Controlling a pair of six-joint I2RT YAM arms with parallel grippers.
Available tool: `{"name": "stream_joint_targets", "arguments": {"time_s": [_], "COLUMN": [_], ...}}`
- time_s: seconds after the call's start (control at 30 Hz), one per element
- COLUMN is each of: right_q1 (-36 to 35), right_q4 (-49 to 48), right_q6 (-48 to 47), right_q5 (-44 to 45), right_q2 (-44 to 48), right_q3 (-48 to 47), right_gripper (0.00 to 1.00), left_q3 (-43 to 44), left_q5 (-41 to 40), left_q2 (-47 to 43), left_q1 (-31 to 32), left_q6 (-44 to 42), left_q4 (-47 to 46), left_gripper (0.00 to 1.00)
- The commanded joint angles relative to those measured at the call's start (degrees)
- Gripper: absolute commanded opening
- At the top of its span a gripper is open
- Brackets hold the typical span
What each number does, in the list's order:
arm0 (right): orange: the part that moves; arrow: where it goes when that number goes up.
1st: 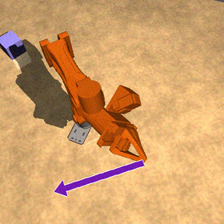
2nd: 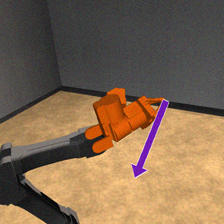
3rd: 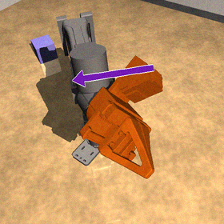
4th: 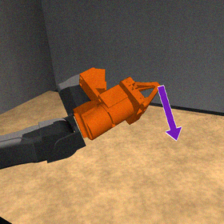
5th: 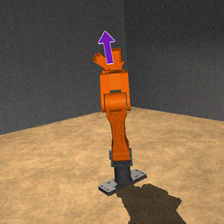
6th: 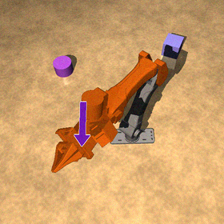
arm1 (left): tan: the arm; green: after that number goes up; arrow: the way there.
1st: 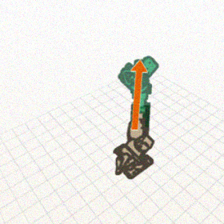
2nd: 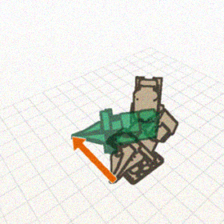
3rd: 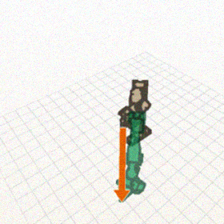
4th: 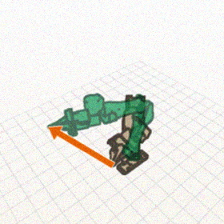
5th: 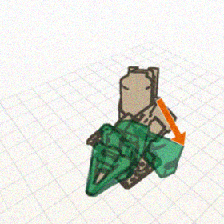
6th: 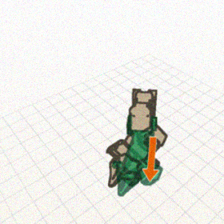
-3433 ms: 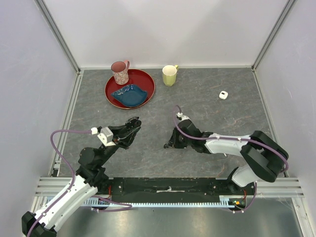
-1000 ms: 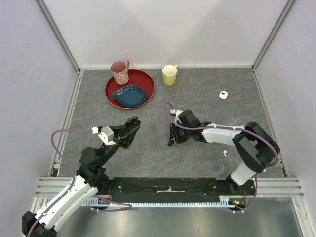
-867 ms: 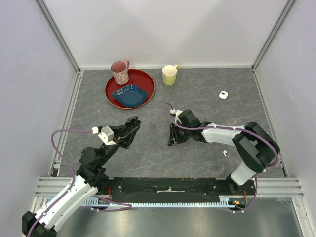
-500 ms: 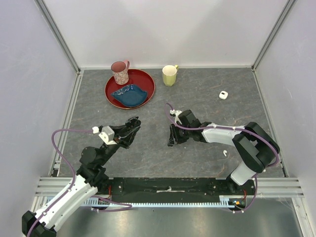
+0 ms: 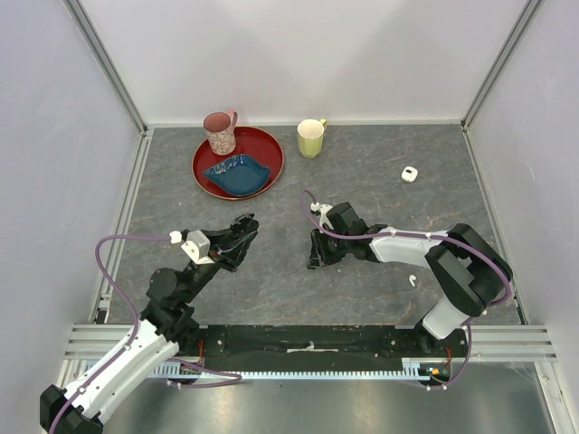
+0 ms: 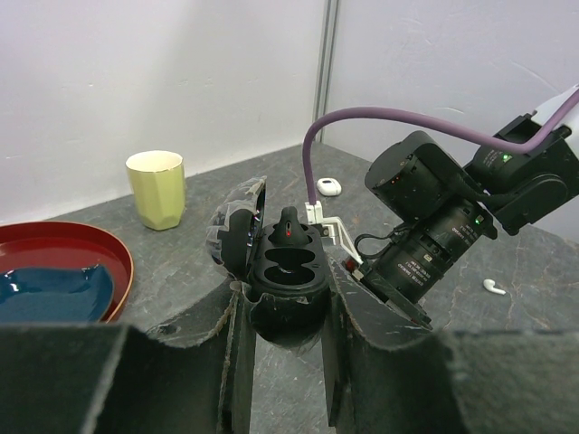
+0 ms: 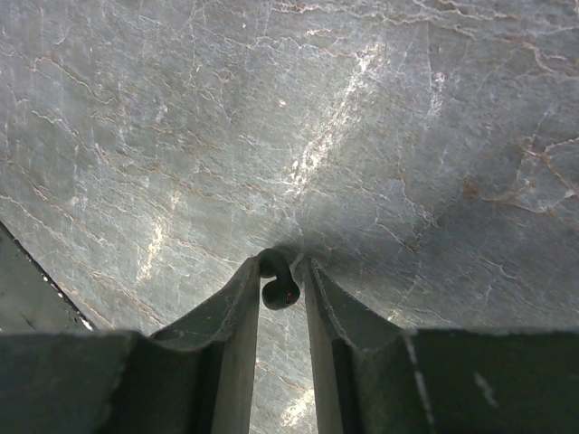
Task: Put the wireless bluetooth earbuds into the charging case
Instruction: Pick up the earbud from the center of the board.
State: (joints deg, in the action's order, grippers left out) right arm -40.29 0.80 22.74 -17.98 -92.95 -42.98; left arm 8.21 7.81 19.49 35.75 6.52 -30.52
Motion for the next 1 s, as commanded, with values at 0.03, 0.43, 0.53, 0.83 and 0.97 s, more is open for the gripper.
{"name": "stream_joint_targets", "arguments": {"time_s": [0.03, 0.43, 0.53, 0.83, 0.97], "right_q1": [-0.05, -0.05, -0.05, -0.05, -0.05], "right_q4": [-0.36, -4.31, -4.66, -4.93, -5.28], "right_q6": [-0.07, 2.66, 3.01, 3.1, 2.66], "right_q5": [0.75, -0.21, -0.48, 0.05, 0.31], "right_q2": [-0.39, 0.22, 0.22, 3.2, 5.75], "right_q3": [1.06, 1.15, 1.15, 1.67, 2.11], "right_gripper": [0.32, 0.21, 0.18, 0.09, 0.06], "left_q3": [-0.03, -0.38, -0.39, -0.56, -0.39], "left_q5": [-0.34, -0.61, -0.78, -0.96, -0.87], "left_q2": [0.03, -0.15, -0.32, -0.85, -0.85], "left_q1": [0.02, 0.11, 0.11, 0.02, 0.11], "left_q6": [1.3, 1.39, 1.39, 1.39, 1.3], "left_q4": [-3.05, -3.05, -2.96, -2.88, -2.88], "left_gripper": [0.03, 0.03, 0.03, 0.04, 0.04]}}
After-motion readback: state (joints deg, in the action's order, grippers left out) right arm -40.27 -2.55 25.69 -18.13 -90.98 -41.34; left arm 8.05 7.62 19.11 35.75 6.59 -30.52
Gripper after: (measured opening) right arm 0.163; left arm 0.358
